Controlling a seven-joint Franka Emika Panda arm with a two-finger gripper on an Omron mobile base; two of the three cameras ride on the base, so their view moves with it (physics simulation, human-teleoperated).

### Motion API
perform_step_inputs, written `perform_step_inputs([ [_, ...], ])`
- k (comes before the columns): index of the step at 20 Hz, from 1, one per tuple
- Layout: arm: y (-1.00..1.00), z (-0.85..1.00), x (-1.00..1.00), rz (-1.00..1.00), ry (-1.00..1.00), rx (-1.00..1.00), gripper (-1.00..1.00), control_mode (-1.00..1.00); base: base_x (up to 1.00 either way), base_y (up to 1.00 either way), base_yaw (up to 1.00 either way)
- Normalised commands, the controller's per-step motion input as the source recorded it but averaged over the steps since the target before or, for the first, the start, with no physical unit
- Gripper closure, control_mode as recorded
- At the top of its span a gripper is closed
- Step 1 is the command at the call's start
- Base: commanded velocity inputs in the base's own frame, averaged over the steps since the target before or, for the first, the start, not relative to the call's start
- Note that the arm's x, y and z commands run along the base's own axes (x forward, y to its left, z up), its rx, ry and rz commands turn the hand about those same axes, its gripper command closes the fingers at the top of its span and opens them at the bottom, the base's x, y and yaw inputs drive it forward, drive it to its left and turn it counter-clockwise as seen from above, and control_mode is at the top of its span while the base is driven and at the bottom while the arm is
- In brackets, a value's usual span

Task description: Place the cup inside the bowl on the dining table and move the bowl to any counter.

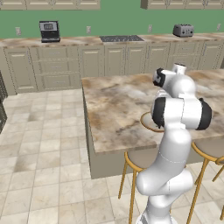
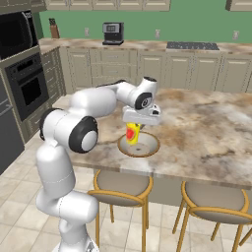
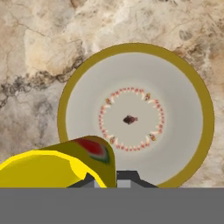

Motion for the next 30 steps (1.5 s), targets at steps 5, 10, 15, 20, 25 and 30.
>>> perform_step_inputs([
  [5, -0.04, -0.17, 0.0, 0.04, 0.0, -0.03, 1.0, -1.0, 0.0, 0.0, 0.0],
  [10, 0.0, -0.01, 0.06, 0.05, 0.0, -0.05, 1.0, -1.0, 0.0, 0.0, 0.0],
  [15, 0.0, 0.0, 0.13, 0.07, 0.0, -0.05, 1.0, -1.0, 0.0, 0.0, 0.0],
  [20, 0.0, 0.0, 0.15, 0.08, 0.0, 0.0, 1.0, -1.0, 0.0, 0.0, 0.0],
  [25, 0.0, 0.0, 0.14, 0.07, 0.0, 0.0, 1.0, -1.0, 0.0, 0.0, 0.0],
  [30, -0.02, -0.03, 0.03, 0.04, 0.0, 0.0, 1.0, -1.0, 0.0, 0.0, 0.0],
])
